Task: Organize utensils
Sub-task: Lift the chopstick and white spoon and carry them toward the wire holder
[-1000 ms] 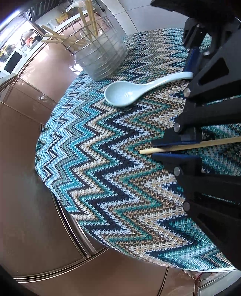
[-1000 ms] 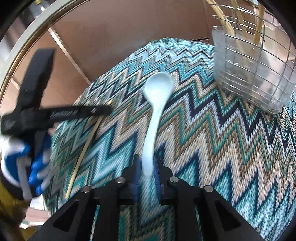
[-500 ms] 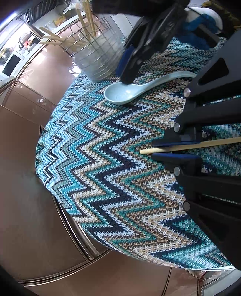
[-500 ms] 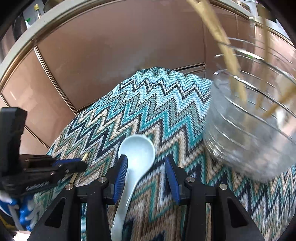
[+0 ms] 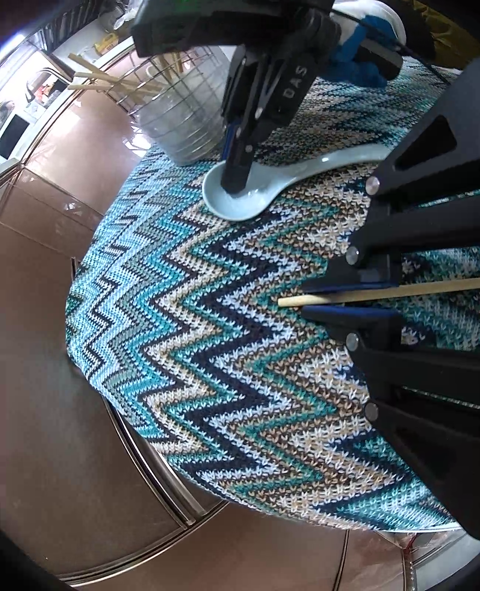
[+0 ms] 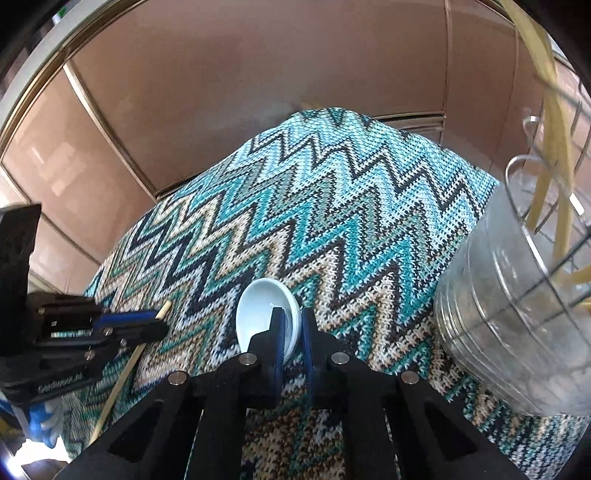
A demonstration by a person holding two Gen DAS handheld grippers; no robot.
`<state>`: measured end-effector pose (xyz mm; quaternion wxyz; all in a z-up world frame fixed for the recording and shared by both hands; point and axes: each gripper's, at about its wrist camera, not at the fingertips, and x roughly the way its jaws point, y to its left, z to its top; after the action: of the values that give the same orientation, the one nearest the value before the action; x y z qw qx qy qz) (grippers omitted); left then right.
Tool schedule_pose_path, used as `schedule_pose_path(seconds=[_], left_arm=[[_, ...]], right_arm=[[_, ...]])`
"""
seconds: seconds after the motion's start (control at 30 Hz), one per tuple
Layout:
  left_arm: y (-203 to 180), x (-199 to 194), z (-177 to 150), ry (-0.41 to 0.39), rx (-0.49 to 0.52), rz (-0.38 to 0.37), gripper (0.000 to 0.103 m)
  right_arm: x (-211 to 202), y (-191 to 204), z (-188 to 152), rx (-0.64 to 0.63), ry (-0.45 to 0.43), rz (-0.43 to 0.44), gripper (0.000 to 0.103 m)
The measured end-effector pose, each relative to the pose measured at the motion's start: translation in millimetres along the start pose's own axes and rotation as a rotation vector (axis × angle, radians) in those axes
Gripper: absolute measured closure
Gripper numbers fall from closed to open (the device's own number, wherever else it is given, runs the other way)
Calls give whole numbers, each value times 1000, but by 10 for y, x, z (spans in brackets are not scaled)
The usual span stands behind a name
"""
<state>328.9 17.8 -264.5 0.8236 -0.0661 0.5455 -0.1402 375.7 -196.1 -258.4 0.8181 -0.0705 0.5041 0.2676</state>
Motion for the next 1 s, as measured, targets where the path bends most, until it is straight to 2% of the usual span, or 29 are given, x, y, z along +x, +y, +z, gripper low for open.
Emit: schedule_pose_path(seconds=[0.1, 0.27, 0.47, 0.7, 1.0], left_arm=[[-23, 18, 28, 16, 16, 9, 97], [-43, -8, 36, 1, 2, -5, 98], [-73, -388, -106, -162, -32, -104, 98], [-396, -1147, -207, -372, 22, -177, 98], [-888, -1885, 2, -559, 83, -294, 98]], right_arm=[[-90, 65, -68, -16, 11, -11, 95], [-378, 175, -217, -13, -42, -34, 96], [-855, 379, -455, -16, -155, -77, 96], [-1593, 519, -683, 30, -344, -130, 96], [-2537, 505, -683, 59, -584, -239, 96]])
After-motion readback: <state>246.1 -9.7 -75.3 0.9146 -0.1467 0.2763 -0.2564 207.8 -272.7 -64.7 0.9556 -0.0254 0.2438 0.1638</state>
